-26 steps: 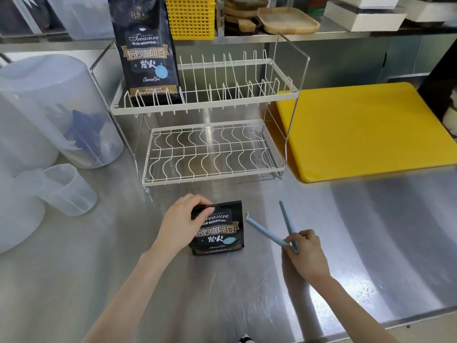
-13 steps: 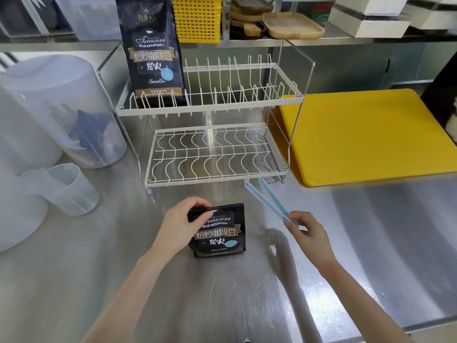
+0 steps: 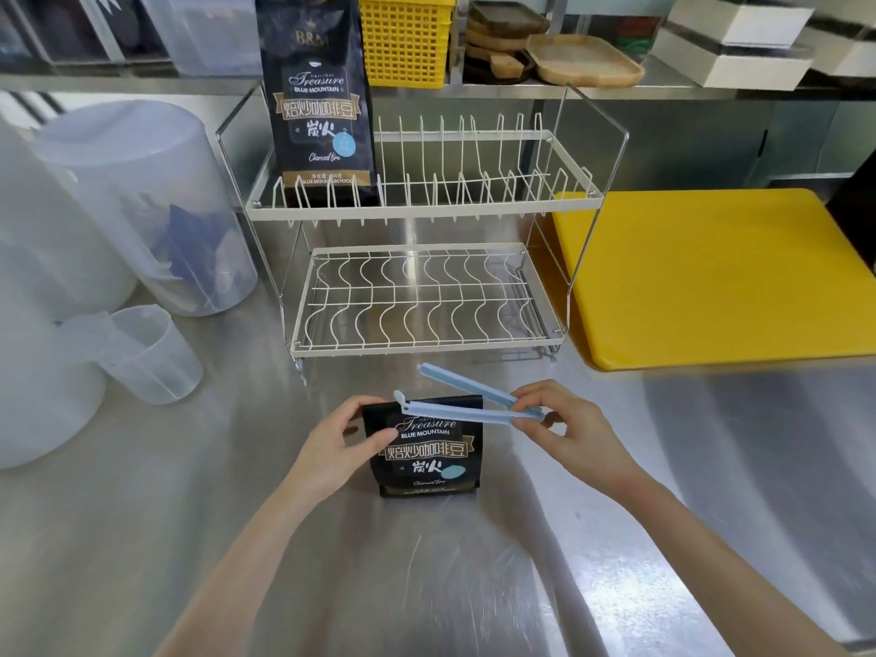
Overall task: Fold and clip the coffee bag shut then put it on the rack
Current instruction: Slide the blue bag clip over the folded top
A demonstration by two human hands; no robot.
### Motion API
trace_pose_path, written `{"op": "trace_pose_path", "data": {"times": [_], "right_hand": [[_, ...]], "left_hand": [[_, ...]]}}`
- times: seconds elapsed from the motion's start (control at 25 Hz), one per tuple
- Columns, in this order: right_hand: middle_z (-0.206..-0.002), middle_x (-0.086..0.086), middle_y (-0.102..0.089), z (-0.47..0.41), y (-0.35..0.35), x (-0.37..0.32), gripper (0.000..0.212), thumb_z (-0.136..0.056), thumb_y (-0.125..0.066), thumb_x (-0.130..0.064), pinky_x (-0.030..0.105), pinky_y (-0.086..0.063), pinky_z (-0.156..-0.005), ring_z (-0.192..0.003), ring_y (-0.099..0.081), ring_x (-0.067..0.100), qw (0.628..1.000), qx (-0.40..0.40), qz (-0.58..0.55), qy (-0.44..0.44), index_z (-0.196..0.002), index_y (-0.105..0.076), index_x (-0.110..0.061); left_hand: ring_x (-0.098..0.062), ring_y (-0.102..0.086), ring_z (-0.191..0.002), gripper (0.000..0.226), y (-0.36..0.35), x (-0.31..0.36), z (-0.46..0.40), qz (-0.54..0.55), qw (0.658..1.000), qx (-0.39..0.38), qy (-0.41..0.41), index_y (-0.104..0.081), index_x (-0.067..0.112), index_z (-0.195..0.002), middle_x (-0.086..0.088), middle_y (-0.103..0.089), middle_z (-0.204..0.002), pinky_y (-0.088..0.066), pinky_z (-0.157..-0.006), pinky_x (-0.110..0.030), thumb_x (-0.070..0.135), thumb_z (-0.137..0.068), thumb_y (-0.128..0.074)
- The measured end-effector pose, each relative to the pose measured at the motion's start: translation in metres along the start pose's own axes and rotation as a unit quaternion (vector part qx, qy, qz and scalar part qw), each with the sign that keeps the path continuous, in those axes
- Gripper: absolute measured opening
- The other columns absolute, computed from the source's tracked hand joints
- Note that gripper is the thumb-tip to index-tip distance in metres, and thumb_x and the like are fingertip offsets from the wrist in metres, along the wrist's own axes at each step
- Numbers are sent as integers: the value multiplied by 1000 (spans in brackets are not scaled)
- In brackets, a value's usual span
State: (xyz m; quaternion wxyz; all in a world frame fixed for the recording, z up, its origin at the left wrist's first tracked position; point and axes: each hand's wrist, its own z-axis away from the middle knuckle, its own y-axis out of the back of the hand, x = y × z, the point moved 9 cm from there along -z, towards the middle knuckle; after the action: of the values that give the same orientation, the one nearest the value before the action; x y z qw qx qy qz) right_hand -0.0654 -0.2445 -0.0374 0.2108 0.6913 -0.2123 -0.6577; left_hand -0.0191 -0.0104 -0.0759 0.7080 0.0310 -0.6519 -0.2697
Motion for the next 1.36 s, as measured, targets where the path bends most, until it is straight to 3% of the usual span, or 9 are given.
{"op": "trace_pose_path", "data": {"times": [0.12, 0.32, 0.44, 0.6, 0.68, 0.8, 0.92, 1.2, 1.36], "right_hand": [[-92, -22, -54, -9, -8, -6, 31, -81, -61, -13, 4, -43, -70, -87, -54, -3, 1000, -14, 13, 0, -80, -54, -43], [-97, -10, -57, -17, -15, -16, 36, -81, -62, -14, 8, -44, -70, -89, -54, 5, 999, -25, 21, 3, -78, -49, -48], [-106, 0, -61, -20, -16, -17, 33, -80, -63, -15, 20, -49, -70, -93, -57, 20, 1000, -28, 8, -3, -78, -49, -45], [-106, 0, -63, -23, -21, -16, 31, -81, -62, -18, 33, -52, -77, -93, -56, 22, 999, -40, 5, -10, -86, -50, -46], [-100, -5, -62, -25, -22, -17, 27, -81, -61, -18, 27, -49, -78, -88, -55, 17, 999, -30, -4, -11, -90, -53, -42], [-94, -10, -60, -26, -25, -16, 22, -81, -61, -18, 13, -47, -68, -81, -53, 8, 999, -14, -37, -26, -96, -57, -35], [-93, -15, -59, -20, -24, -10, 28, -81, -62, -17, 3, -45, -68, -83, -55, 5, 996, 5, -81, -41, -93, -57, -42], [-94, -13, -61, -14, -33, -5, 27, -81, -61, -14, 1, -48, -64, -89, -56, 5, 987, 12, -147, -68, -96, -59, -36], [-92, -12, -62, -18, -39, -9, 29, -81, -62, -12, 6, -50, -66, -88, -57, 7, 983, 17, -170, -69, -92, -60, -38]], "left_hand": [[-15, -55, -112, 29, -1, -4, 0, 39, 999, -13, -1, -56, 52, -86, 16, -63, -108, -39, -102, -35, 48, -59, -65], [-11, -54, -110, 30, 0, -11, 1, 35, 999, 22, 13, -53, 36, -100, 12, -61, -107, -37, -103, -36, 22, -78, -66], [-14, -57, -108, 32, 0, -12, 1, 54, 998, 28, 14, -55, 40, -97, 7, -65, -107, -41, -101, -39, 33, -69, -68], [-18, -59, -104, 32, -2, -15, -1, 56, 998, 27, 14, -55, 49, -89, 25, -68, -90, -45, -98, -40, 36, -62, -65], [-18, -60, -103, 32, -2, -17, -1, 63, 998, 26, 16, -55, 53, -86, 33, -67, -85, -45, -97, -38, 39, -60, -68], [-19, -61, -103, 30, 0, -18, -1, 81, 996, 38, 21, -56, 47, -87, 20, -68, -89, -45, -97, -36, 29, -70, -71], [-21, -60, -104, 32, -1, -17, 0, 98, 994, 43, 21, -56, 42, -88, 14, -65, -96, -44, -94, -31, 15, -76, -67], [-15, -61, -100, 30, -2, -19, 1, 102, 994, 36, 36, -58, 42, -86, 21, -68, -87, -43, -89, -26, 15, -75, -67], [-14, -61, -97, 28, -1, -18, 3, 110, 992, 45, 44, -57, 40, -86, 15, -66, -92, -43, -82, -18, 15, -76, -66]]}}
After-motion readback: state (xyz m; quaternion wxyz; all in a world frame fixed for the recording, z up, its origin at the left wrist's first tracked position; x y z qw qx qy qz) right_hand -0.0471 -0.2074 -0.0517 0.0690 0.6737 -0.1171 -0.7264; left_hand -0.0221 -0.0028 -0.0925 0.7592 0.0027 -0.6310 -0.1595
